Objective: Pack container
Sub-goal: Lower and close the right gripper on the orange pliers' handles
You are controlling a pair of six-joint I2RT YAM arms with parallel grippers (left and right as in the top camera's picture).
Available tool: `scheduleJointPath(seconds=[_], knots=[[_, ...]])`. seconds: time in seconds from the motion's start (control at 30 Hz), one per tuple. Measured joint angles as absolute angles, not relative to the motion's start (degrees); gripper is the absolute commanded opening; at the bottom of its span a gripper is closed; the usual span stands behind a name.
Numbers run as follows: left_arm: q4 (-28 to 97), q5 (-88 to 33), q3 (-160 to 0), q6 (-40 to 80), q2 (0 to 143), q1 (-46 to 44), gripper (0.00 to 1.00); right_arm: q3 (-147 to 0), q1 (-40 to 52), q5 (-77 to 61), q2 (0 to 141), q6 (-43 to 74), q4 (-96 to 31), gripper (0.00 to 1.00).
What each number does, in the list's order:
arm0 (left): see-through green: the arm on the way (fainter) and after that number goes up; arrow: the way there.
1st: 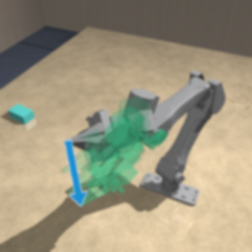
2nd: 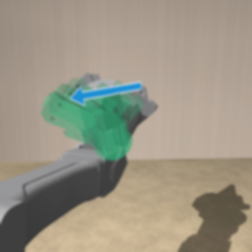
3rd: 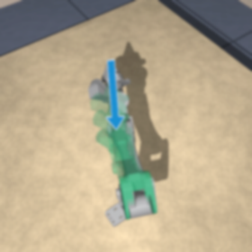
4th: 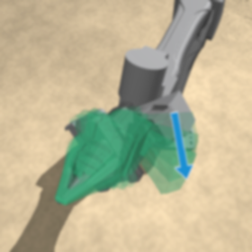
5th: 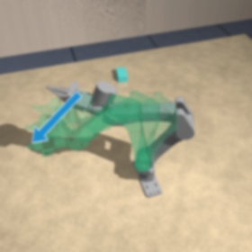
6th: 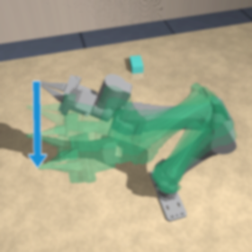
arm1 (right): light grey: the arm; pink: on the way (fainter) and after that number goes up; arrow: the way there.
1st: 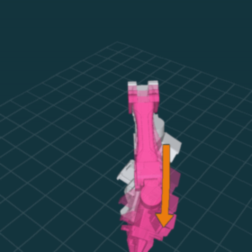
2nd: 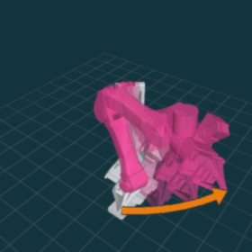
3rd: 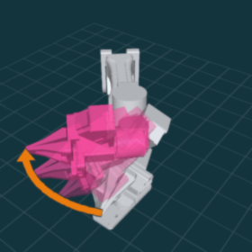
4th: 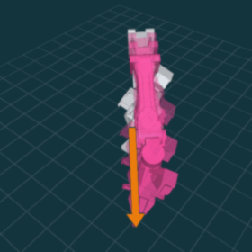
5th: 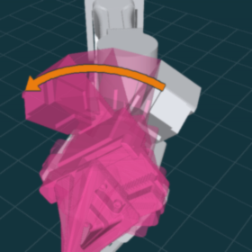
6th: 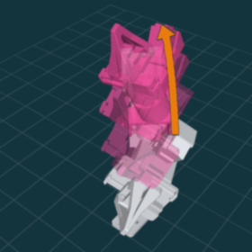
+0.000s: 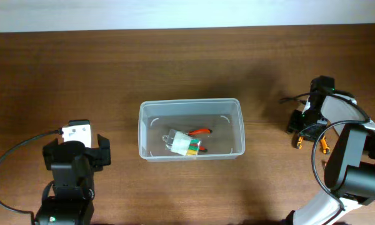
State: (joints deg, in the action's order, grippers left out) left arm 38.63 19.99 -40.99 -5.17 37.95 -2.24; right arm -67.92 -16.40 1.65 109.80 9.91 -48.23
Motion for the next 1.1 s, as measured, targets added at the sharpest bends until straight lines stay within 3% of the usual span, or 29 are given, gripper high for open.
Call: scheduleJointPath(seconds=[0.37, 0.57, 0.93, 1.1], knots=[[38.6, 20.0, -41.0, -5.2, 38.0, -2.2, 0.99, -67.9, -16.4, 1.7, 109.8, 15.1, -48.4, 0.46], [38.6, 20.0, -41.0, -5.2, 38.0, -2.2, 0.99, -67.9, -16.4, 2.7, 109.8, 15.8, -48.0, 0.36], [38.6, 20.0, -41.0, -5.2, 38.0, -2.2, 0.99, -67.9, -16.4, 4.7, 109.8, 16.3, -47.8, 0.28], [38.6, 20.0, -41.0, -5.2, 38.0, -2.2, 0.99, -67.9, -16.4, 5.4, 109.8, 16.3, -47.8, 0.19]])
